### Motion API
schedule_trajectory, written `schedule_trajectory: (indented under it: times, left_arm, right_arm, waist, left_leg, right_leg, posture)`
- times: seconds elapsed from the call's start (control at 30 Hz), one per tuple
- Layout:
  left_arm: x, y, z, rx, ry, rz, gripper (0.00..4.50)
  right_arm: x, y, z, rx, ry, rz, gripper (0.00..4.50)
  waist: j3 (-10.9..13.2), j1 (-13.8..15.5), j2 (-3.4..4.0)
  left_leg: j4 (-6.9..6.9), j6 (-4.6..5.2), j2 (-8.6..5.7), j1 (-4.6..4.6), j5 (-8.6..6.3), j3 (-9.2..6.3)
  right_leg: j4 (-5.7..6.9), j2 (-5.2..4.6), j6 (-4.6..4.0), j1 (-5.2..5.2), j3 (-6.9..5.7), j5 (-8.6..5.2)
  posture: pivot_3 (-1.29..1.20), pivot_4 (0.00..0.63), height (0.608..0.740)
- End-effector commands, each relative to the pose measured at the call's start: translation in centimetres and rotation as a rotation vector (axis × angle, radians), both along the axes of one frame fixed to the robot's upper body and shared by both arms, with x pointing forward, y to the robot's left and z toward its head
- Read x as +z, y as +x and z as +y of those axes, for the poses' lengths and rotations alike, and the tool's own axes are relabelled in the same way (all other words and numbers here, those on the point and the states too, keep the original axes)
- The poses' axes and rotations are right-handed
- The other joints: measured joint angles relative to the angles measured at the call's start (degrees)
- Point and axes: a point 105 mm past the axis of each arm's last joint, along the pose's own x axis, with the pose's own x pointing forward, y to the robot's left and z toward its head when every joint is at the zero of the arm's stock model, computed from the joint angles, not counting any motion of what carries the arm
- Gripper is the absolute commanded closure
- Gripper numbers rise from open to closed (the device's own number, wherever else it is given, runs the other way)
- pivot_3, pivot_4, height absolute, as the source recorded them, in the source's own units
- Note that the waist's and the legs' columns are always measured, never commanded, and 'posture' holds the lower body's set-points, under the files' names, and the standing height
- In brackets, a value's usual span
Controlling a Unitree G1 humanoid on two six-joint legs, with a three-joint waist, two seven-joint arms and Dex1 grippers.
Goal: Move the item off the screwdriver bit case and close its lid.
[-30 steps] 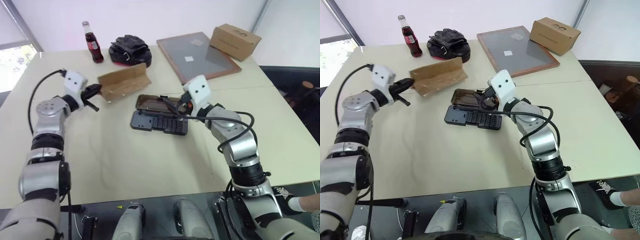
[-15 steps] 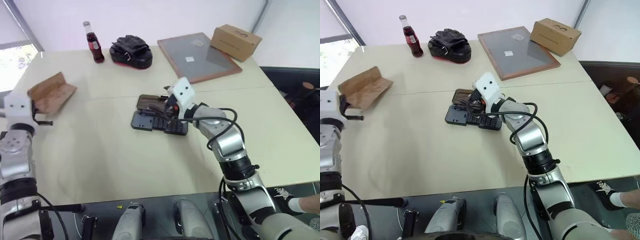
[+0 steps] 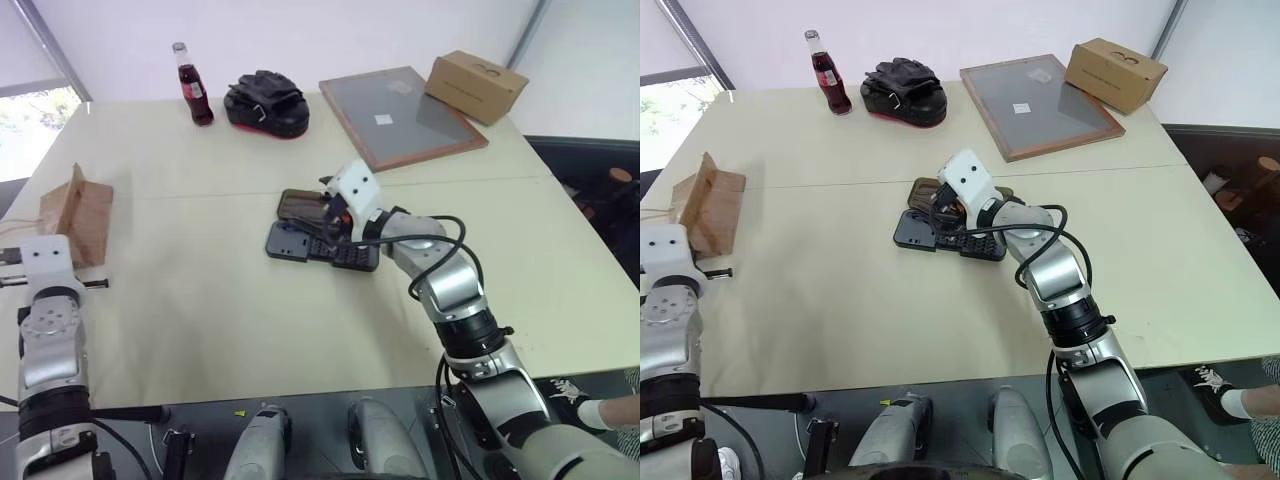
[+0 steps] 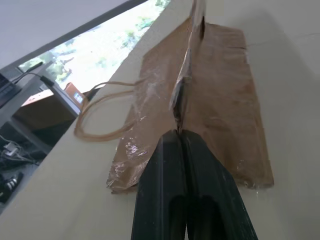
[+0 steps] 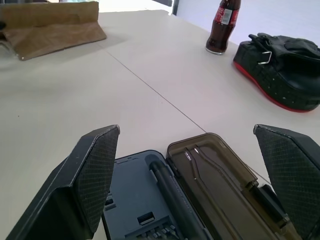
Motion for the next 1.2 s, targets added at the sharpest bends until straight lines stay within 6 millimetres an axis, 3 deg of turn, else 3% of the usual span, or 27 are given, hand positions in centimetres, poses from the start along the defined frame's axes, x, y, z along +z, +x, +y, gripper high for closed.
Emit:
schedule_trajectory:
  times: [0.03, 0.23, 0.37, 0.57, 0.67, 0.8, 0.97, 1.2]
  left_arm:
    - [0.8, 0.2, -0.7, -0.043, 0.0, -0.036, 3.21]
    - [0.5, -0.4, -2.0, -0.065, 0.006, -0.05, 0.12]
    - [1.0, -0.2, -5.4, -0.184, -0.045, -0.1, 0.05]
    - [0.9, 1.2, -12.1, -0.461, -0.159, -0.035, 0.05]
    - [2.0, 2.3, -15.8, -0.653, -0.224, -0.033, 0.05]
    - [4.2, 3.6, -19.3, -0.89, -0.268, -0.036, 0.05]
    - [5.6, 4.4, -22.2, -1.154, -0.284, 0.031, 0.05]
    - [5.9, 4.9, -24.1, -1.324, -0.27, 0.102, 0.05]
  right_arm:
    - [1.9, -0.3, 0.3, 0.017, 0.021, -0.068, 0.0]
    - [1.9, -0.4, 0.2, 0.012, 0.021, -0.07, 0.0]
    - [1.7, -0.2, 0.0, 0.002, 0.019, -0.068, 0.0]
    - [2.0, 0.7, -1.3, -0.038, 0.007, -0.08, 0.0]
    - [2.9, 1.8, -2.7, -0.08, 0.004, -0.088, 0.0]
    - [3.8, 4.2, -4.9, -0.165, -0.017, -0.072, 0.0]
    - [4.2, 7.6, -7.1, -0.252, -0.072, -0.014, 0.0]
    - [1.4, 10.5, -9.8, -0.393, 0.025, 0.261, 0.0]
  waist:
    - [0.0, -0.1, 0.0]
    - [0.0, -0.1, 0.0]
    - [0.0, 0.1, 0.0]
    - [0.0, 0.1, -0.01]
    - [0.0, 0.1, -0.01]
    - [0.0, -0.1, -0.01]
    - [0.0, -0.5, 0.01]
    - [0.0, -0.2, 0.02]
  left_leg:
    - [0.0, 0.0, 0.0, 0.0, 0.0, 0.0]
    - [0.0, 0.0, 0.02, 0.0, 0.0, 0.0]
    - [0.0, 0.0, 0.02, 0.0, 0.0, 0.01]
    - [0.0, 0.0, 0.0, 0.0, 0.0, 0.03]
    - [0.01, -0.01, -0.01, 0.0, 0.0, 0.03]
    - [0.03, -0.01, -0.12, 0.0, 0.0, 0.05]
    - [-0.02, 0.0, -0.08, 0.05, 0.0, 0.14]
    - [-0.07, 0.0, -0.07, 0.03, 0.01, 0.18]
  right_leg:
    - [0.0, 0.0, 0.0, 0.0, 0.0, 0.0]
    - [0.0, 0.01, -0.01, 0.0, 0.0, 0.0]
    - [-0.02, -0.02, -0.01, 0.01, 0.01, 0.0]
    - [-0.03, -0.01, -0.01, 0.04, 0.01, 0.0]
    - [-0.03, 0.0, -0.01, 0.05, 0.0, 0.0]
    - [-0.03, 0.05, -0.02, 0.05, -0.01, 0.01]
    - [-0.04, 0.12, -0.04, 0.05, 0.02, 0.01]
    - [-0.13, 0.12, -0.05, 0.05, 0.05, 0.02]
  posture:
    - [0.0, 0.15, 0.74]
    - [0.0, 0.15, 0.74]
    - [0.0, 0.15, 0.74]
    - [0.0, 0.15, 0.74]
    - [0.0, 0.15, 0.74]
    - [0.0, 0.15, 0.74]
    - [0.0, 0.15, 0.74]
    - [0.0, 0.15, 0.74]
